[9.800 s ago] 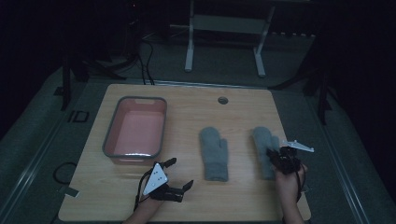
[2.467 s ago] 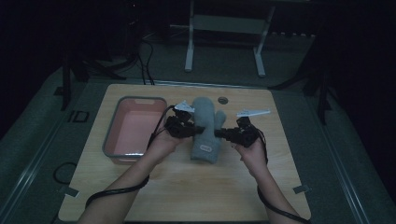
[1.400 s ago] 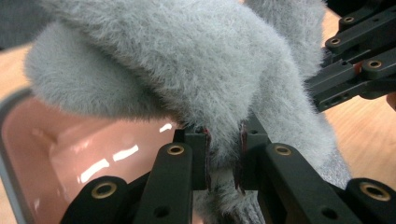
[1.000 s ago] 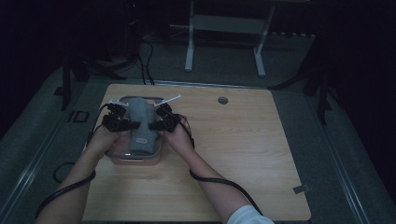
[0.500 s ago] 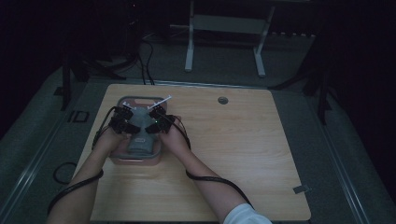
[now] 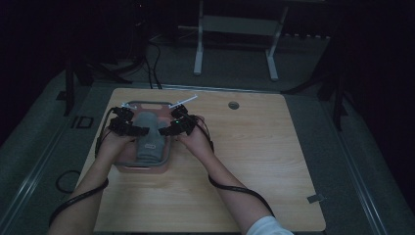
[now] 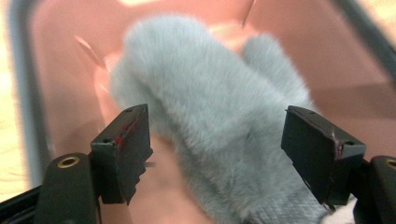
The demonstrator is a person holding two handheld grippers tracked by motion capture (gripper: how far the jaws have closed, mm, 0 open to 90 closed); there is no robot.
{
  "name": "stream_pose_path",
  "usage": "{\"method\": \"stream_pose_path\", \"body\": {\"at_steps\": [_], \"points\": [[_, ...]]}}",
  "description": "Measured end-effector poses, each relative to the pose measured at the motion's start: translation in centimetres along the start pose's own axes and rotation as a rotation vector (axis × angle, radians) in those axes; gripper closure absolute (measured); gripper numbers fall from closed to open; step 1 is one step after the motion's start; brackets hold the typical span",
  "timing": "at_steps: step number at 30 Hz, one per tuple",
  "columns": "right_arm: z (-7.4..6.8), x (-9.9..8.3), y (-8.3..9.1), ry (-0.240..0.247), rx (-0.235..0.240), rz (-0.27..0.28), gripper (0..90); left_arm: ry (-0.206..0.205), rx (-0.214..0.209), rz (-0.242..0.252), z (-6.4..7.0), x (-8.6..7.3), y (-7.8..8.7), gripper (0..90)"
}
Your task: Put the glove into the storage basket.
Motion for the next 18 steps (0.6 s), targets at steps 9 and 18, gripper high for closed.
{"method": "stream_pose_path", "body": {"at_steps": [9,18], "points": [[0.7,-1.3,3.3,0.068,0.039,0.043,18.2,-0.087,-0.095,0.156,3.8,0.0,2.3,15.4],[1.0,-2.8,7.0,0.135,0.013,0.082,18.2,-0.184,-0.201,0.224,8.5,0.2,3.0,15.3]]}}
Point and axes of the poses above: each handheld gripper's, and its own axes: y roughly backward along the jaws, x roughly out of its top, z roughly to its right, the point moved 2 cm from there along -y, roughly forward along the jaws, and after that the axes turned 2 degrees about z, right-handed, at the moved point
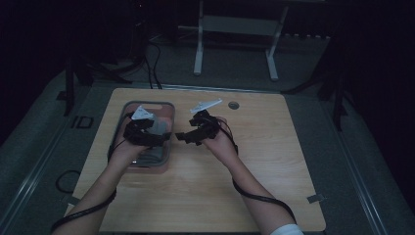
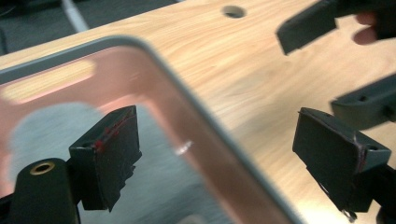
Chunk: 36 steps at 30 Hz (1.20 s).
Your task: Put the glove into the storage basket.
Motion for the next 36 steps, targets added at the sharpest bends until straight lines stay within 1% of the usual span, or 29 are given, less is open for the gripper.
{"method": "stream_pose_path", "body": {"at_steps": [1,2,7,8,12,14,15,16,19,22,23,24,25,26,28,29,31,32,33,36], "points": [[0.2,-0.6,1.2,0.014,-0.009,0.007,18.2,-0.015,-0.01,0.006,0.6,0.1,-0.1,15.4],[0.2,-0.8,1.5,0.015,-0.014,0.008,18.2,-0.025,-0.028,0.015,1.3,0.3,-0.3,15.4],[1.0,-2.4,3.2,0.02,-0.029,0.008,18.1,-0.024,-0.068,0.04,3.0,0.4,-0.8,15.4],[1.2,-2.8,3.5,0.022,-0.031,0.006,18.1,-0.036,-0.076,0.038,3.3,0.3,-1.1,15.4],[1.9,-4.5,4.7,0.022,-0.041,-0.002,18.1,-0.07,-0.083,0.036,4.4,0.1,-1.8,15.4],[2.2,-5.3,5.2,0.016,-0.047,-0.003,18.1,-0.078,-0.096,0.032,4.9,0.0,-2.3,15.4],[2.2,-5.3,5.2,0.016,-0.047,-0.003,18.1,-0.078,-0.096,0.032,4.9,0.0,-2.3,15.4],[2.6,-6.2,5.7,0.016,-0.055,-0.01,18.0,-0.088,-0.093,0.027,5.1,0.0,-2.6,15.4],[2.9,-7.2,6.2,0.012,-0.063,-0.013,18.0,-0.081,-0.113,0.033,5.6,-0.3,-3.0,15.4],[3.3,-8.4,6.8,0.006,-0.072,-0.024,18.0,-0.095,-0.133,0.028,6.3,-0.7,-3.6,15.4],[3.5,-8.7,6.9,0.007,-0.075,-0.026,18.0,-0.102,-0.139,0.027,6.6,-0.9,-3.8,15.4],[3.5,-8.7,6.9,0.007,-0.075,-0.026,18.0,-0.102,-0.139,0.027,6.6,-0.9,-3.8,15.4],[3.6,-9.2,7.1,0.005,-0.075,-0.031,18.0,-0.113,-0.152,0.018,7.0,-1.2,-4.1,15.4],[3.8,-9.9,7.4,0.003,-0.075,-0.032,18.0,-0.115,-0.152,0.018,7.3,-1.4,-4.3,15.4],[4.1,-10.8,7.9,-0.003,-0.077,-0.035,18.0,-0.12,-0.169,0.018,7.8,-1.9,-4.7,15.4],[4.1,-11.1,8.0,-0.002,-0.073,-0.032,18.0,-0.133,-0.169,0.012,8.1,-2.1,-4.9,15.4],[4.2,-11.8,8.3,0.004,-0.073,-0.033,18.0,-0.172,-0.146,0.026,8.8,-2.2,-5.0,15.4],[4.2,-12.2,8.5,0.009,-0.073,-0.032,18.0,-0.183,-0.149,0.026,9.1,-2.2,-4.9,15.4],[4.3,-12.5,8.6,0.009,-0.072,-0.036,18.0,-0.183,-0.163,0.028,9.5,-2.2,-4.9,15.4],[4.3,-13.4,9.1,0.008,-0.074,-0.05,17.9,-0.19,-0.184,0.031,10.1,-2.2,-5.1,15.4]]}}
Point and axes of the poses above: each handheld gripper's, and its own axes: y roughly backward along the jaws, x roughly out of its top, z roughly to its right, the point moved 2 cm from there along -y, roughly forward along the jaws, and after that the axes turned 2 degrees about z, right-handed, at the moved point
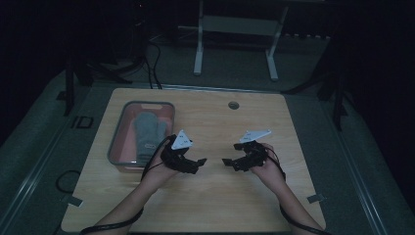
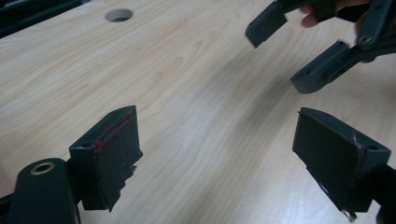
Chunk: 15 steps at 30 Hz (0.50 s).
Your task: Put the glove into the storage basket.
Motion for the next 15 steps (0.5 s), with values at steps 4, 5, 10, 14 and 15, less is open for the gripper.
{"method": "stream_pose_path", "body": {"at_steps": [4,5,10,14,15], "points": [[0.0,-1.1,0.6,-0.01,0.003,0.002,17.9,-0.014,-0.038,-0.016,1.1,-0.5,-0.9,15.4],[0.0,-1.4,0.7,-0.011,0.002,-0.002,17.9,-0.014,-0.048,-0.021,1.4,-0.7,-1.2,15.4],[0.3,-2.8,1.2,-0.025,-0.001,-0.01,17.8,-0.031,-0.092,-0.047,2.7,-1.6,-2.3,15.4],[0.6,-4.0,1.7,-0.027,-0.004,-0.007,17.8,-0.021,-0.12,-0.038,3.5,-2.2,-2.9,15.4],[0.7,-4.3,1.8,-0.026,-0.002,-0.006,17.8,-0.023,-0.126,-0.039,3.7,-2.4,-3.1,15.4]]}}
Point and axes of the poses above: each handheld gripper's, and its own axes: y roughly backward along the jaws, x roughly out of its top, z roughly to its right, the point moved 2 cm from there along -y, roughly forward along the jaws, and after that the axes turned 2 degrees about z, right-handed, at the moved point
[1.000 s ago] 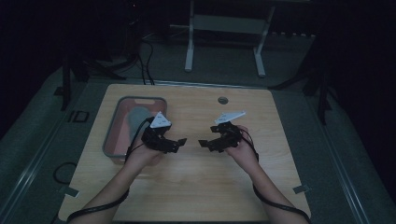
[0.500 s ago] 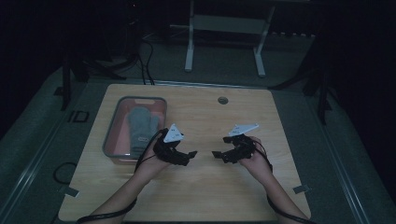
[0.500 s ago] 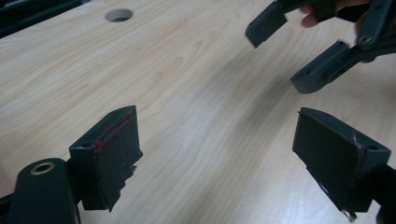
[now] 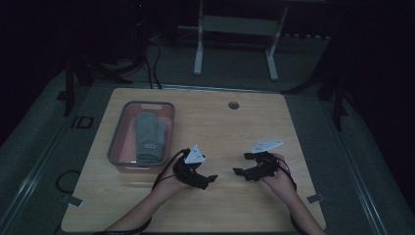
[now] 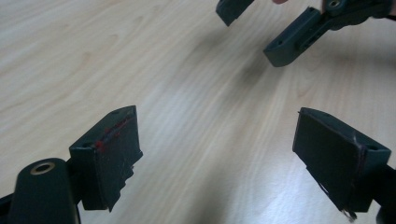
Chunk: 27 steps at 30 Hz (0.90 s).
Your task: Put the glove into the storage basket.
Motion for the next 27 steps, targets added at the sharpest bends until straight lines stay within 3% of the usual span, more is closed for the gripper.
{"method": "stream_pose_path", "body": {"at_steps": [13,17,27], "points": [[0.3,-3.9,1.7,-0.022,0.003,0.021,17.8,-0.021,-0.071,-0.007,2.5,-1.2,-1.9,15.4],[0.5,-5.0,2.3,-0.033,-0.006,0.055,18.2,-0.045,-0.074,0.005,3.2,-1.3,-2.1,15.4],[0.9,-7.6,3.5,-0.06,-0.048,0.053,16.9,-0.067,-0.09,-0.013,3.8,-2.0,-3.0,15.3]]}}
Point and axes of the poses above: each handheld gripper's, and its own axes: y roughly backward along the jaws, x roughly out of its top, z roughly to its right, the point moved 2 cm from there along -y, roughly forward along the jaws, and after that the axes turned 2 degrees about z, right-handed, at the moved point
